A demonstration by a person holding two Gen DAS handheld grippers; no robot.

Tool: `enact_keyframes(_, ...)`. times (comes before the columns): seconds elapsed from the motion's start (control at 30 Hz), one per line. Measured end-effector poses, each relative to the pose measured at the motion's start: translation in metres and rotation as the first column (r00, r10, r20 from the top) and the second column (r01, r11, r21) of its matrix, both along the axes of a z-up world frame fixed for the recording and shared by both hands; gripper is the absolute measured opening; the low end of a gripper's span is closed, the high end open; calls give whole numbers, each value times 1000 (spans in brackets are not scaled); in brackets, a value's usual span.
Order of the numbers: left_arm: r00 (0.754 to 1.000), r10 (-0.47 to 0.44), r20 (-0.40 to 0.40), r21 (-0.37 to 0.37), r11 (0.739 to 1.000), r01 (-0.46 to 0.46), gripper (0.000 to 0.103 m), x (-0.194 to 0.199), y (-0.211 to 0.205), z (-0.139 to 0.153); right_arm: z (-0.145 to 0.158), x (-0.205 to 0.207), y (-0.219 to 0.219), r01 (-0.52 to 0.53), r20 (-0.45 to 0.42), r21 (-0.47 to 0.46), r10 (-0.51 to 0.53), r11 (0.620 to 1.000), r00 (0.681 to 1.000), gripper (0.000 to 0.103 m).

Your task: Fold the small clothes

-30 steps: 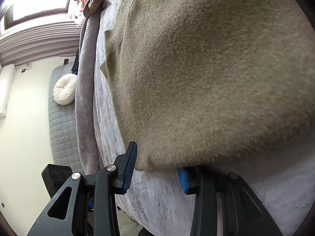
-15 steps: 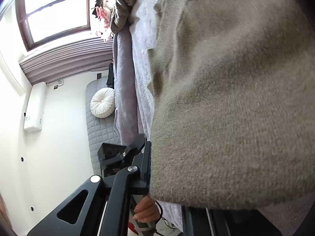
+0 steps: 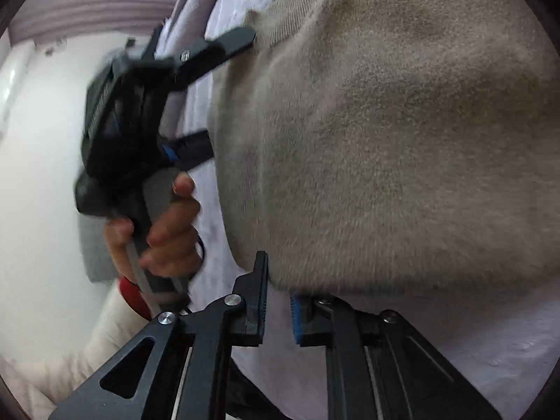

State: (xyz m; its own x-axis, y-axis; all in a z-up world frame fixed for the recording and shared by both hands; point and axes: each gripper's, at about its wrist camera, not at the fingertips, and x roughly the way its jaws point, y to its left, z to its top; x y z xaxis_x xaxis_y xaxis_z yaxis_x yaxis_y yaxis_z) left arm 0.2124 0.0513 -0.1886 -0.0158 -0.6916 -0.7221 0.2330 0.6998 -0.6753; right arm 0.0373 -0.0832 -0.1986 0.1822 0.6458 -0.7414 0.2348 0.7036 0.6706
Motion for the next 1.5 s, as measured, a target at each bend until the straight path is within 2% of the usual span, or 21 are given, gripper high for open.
enact_keyframes(0.03,1000,7,-2,12,1000,-7,89,0,-1,-2,3,-4,1,-47,-20,-55,46,997,999,29)
enact_keyframes(0.07,1000,15,-4,25,1000,-15,84,-1,2,-4,7,-8,-1,-74,-27,-93,72,993,997,31)
enact_keyframes(0.1,1000,20,0,59,998,-20,75,-1,2,-6,14,-12,-7,-71,-12,-124,71,990,997,31)
enact_keyframes(0.13,1000,17,4,109,994,-17,71,-1,0,-8,22,-14,-16,-52,15,-146,55,988,998,31)
enact_keyframes(0.17,1000,12,6,157,988,-12,60,0,-2,-11,31,-16,-28,-16,55,-182,26,983,998,31)
enact_keyframes(0.2,1000,6,9,194,981,-7,54,0,-4,-13,40,-13,-37,18,86,-220,1,975,996,28)
enact_keyframes(0.23,1000,5,13,203,979,-8,54,-1,-3,-13,47,-13,-48,53,115,-262,-24,963,993,20)
enact_keyframes(0.3,1000,12,25,218,976,-17,37,-3,-3,-10,54,-9,-67,109,144,-350,-62,931,988,10)
enact_keyframes(0.33,999,11,34,227,974,-19,32,-4,-4,-9,53,-6,-75,119,144,-391,-67,913,987,10)
enact_keyframes(0.37,999,15,43,231,973,-25,21,-4,-5,-7,48,4,-79,119,137,-412,-68,903,988,10)
enact_keyframes(0.4,998,18,54,236,971,-31,15,-5,-6,-5,40,11,-84,110,120,-429,-64,897,991,9)
enact_keyframes(0.43,998,24,61,239,970,-38,15,-6,-6,-2,29,14,-86,89,89,-444,-55,892,995,8)
enact_keyframes(0.5,997,46,68,238,969,-60,15,-7,-7,4,10,13,-94,74,62,-416,-53,906,997,8)
enact_keyframes(0.57,995,75,72,212,973,-89,15,-9,-7,12,5,11,-98,100,93,-387,-69,917,993,8)
enact_keyframes(0.67,989,128,73,125,983,-136,15,-10,-9,30,3,8,-107,141,110,-333,-110,933,988,8)
enact_keyframes(0.8,985,141,102,82,985,-149,15,-16,-34,62,-3,2,-119,180,129,-244,-152,953,980,8)
enact_keyframes(0.93,983,96,159,62,992,-107,15,-24,-77,101,-10,0,-130,199,132,-150,-180,968,975,8)
enact_keyframes(1.13,973,-54,226,117,993,28,15,-43,-176,132,2,-25,-154,248,138,-51,-240,967,961,8)
enact_keyframes(1.23,966,-110,236,170,983,71,15,-54,-232,130,9,-38,-175,289,141,-19,-284,957,949,8)
enact_keyframes(1.33,963,-149,223,226,969,98,15,-64,-281,109,13,-46,-201,345,155,2,-341,939,927,8)
enact_keyframes(1.5,955,-231,189,374,916,147,15,-83,-327,58,3,-59,-243,440,138,62,-444,896,885,9)
